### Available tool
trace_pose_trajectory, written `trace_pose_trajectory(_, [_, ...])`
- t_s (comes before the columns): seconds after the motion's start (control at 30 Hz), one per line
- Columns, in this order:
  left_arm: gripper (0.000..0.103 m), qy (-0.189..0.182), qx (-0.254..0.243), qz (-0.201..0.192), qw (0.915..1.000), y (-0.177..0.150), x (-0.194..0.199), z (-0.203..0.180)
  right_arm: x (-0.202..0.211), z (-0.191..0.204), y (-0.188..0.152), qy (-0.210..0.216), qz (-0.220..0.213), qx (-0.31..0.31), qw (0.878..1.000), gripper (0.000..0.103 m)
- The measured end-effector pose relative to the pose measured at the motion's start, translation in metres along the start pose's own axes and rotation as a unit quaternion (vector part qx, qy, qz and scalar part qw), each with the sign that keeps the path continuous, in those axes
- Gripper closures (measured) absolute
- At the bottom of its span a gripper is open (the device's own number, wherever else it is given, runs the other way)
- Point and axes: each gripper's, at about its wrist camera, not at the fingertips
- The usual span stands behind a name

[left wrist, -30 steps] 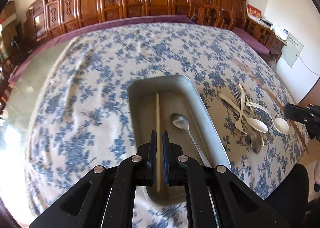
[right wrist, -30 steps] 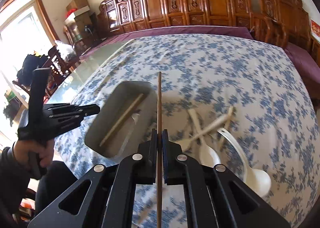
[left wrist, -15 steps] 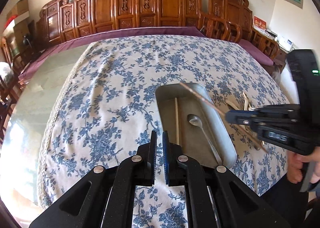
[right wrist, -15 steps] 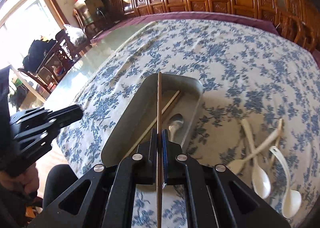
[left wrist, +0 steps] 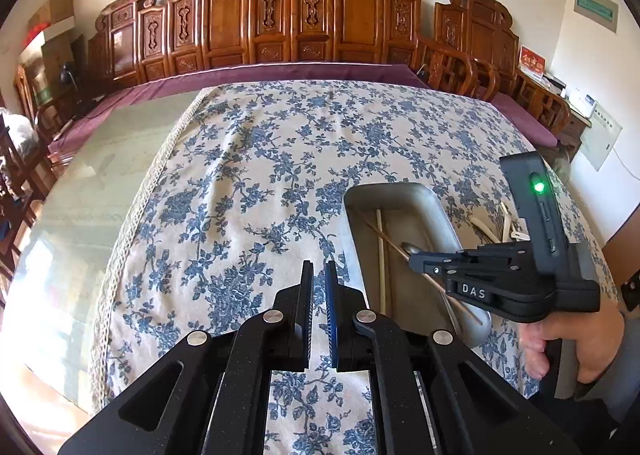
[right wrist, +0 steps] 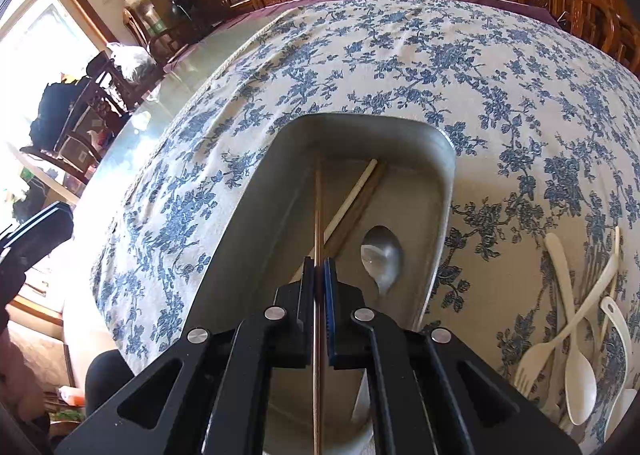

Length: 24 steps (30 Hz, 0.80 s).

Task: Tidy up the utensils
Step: 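Lower the chopstick in the right tool into the tray and open it, then move both open tools back toward the remaining utensil pile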

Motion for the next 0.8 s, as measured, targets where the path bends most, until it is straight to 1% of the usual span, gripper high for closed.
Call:
trace_pose_trajectory(0.13, [0.098,0.0,0.0,0.003,1.0,0.002,-0.002,0.0,-0.002,-0.001,-0.002,0.008,-0.003,0.003,1.0,0.094])
trace_pose_trajectory(0.27, [0.098,0.001,-0.001,0.001,1.0,0.004,0.002,-0.003,0.006,-0.001,-0.003,0.015,-0.012,0.01,1.0,0.093])
trace_pose_trajectory(0.37, [0.098,0.003,-0.004,-0.003,1.0,0.007,0.006,-0.008,0.031,0.003,-0.005,0.017,-0.037,0.034,0.999,0.094])
trace_pose_trajectory(0.5, [0.098,-0.004,-0.008,-0.01,0.9999,0.011,0.014,-0.02,0.077,0.002,-0.016,-0.001,-0.068,0.061,0.996,0.093])
trace_pose_trajectory(0.6, [0.098,-0.011,-0.015,-0.013,0.9997,0.014,0.017,-0.031,0.112,-0.005,-0.029,-0.017,-0.085,0.075,0.993,0.093])
trace_pose_trajectory(0.67, [0.095,-0.016,-0.021,-0.013,0.9996,0.015,0.017,-0.039,0.128,-0.011,-0.037,-0.031,-0.088,0.083,0.992,0.093])
trace_pose_trajectory(0.73, [0.081,-0.022,-0.028,-0.012,0.9993,0.016,0.017,-0.051,0.145,-0.02,-0.047,-0.046,-0.09,0.088,0.991,0.094])
trace_pose_trajectory(0.8, [0.077,-0.029,-0.033,-0.011,0.999,0.016,0.016,-0.061,0.161,-0.033,-0.058,-0.063,-0.088,0.089,0.99,0.092])
Point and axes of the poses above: each gripper's, at about its wrist camera, not at the fingertips, and x roughly against the way its jaws point, z to its left, y to its top, and after that the axes turned 12 degrees about y, right-handed
